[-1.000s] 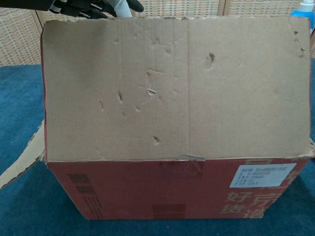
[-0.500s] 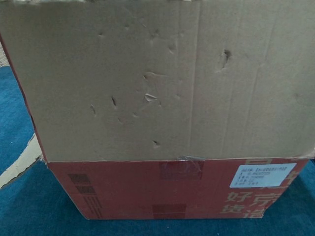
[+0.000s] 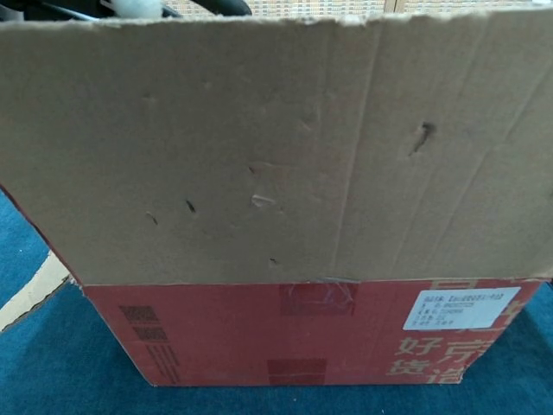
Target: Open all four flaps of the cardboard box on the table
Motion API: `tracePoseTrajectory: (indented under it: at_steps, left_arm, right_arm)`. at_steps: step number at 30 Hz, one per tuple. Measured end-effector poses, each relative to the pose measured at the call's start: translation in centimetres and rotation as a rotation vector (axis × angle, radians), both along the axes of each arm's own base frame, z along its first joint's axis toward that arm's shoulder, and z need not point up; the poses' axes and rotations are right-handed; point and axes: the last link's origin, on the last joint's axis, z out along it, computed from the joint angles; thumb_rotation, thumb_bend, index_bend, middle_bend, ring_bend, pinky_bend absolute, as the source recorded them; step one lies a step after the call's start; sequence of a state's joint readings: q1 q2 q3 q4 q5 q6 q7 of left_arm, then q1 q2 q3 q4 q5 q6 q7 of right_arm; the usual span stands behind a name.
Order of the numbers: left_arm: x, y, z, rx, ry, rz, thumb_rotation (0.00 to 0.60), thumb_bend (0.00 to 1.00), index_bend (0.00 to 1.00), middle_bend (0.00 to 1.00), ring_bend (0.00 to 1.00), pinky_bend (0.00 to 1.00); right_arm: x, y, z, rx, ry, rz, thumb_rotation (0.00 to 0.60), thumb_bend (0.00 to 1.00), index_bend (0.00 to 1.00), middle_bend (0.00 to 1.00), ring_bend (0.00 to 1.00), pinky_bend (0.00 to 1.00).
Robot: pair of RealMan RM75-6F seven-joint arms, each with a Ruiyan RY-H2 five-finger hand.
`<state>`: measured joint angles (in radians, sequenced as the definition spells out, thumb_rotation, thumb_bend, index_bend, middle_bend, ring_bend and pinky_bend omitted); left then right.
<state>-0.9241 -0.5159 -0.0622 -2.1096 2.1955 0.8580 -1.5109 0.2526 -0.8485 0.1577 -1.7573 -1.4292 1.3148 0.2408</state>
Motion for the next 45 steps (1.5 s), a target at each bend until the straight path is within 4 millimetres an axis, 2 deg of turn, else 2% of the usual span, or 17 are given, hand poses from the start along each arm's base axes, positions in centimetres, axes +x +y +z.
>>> tracePoseTrajectory:
  at_steps: [17, 27, 28, 31, 35, 45]
  left_arm:
    - [-0.4, -1.2, -1.0, -0.067, 0.081, -0.096, 0.144, 0.52, 0.36, 0.00, 0.00, 0.00]
    - [-0.6, -0.7, -1.0, 0.026, 0.112, -0.127, 0.142, 0.50, 0.35, 0.00, 0.00, 0.00]
    - [-0.7, -0.6, -1.0, 0.045, 0.115, -0.130, 0.182, 0.50, 0.34, 0.00, 0.00, 0.00]
    - [-1.0, -0.3, -0.8, 0.120, 0.127, -0.138, 0.363, 0.50, 0.30, 0.00, 0.00, 0.00]
    - [-1.8, 0.2, -0.6, 0.237, 0.145, -0.137, 0.481, 0.49, 0.28, 0.00, 0.00, 0.00]
    - [-5.1, 0.7, 0.2, 0.607, 0.230, -0.150, 0.500, 0.49, 0.23, 0.00, 0.00, 0.00]
  right_arm:
    - [0.0, 0.3, 0.2, -0.008, -0.001, -0.005, 0.600, 1.00, 0.01, 0.01, 0.00, 0.00]
    - [-0.4, 0.4, 0.4, -0.013, -0.006, -0.013, 0.600, 1.00, 0.01, 0.01, 0.00, 0.00]
    - [-0.5, 0.4, 0.4, -0.015, -0.006, -0.014, 0.600, 1.00, 0.01, 0.01, 0.00, 0.00]
    - [-0.7, 0.4, 0.5, -0.019, -0.009, -0.017, 0.600, 1.00, 0.01, 0.01, 0.00, 0.00]
    - [-0.9, 0.4, 0.6, -0.023, -0.007, -0.021, 0.600, 1.00, 0.01, 0.01, 0.00, 0.00]
    - [-1.9, 0.2, 0.2, -0.032, 0.003, -0.044, 0.600, 1.00, 0.01, 0.01, 0.00, 0.00]
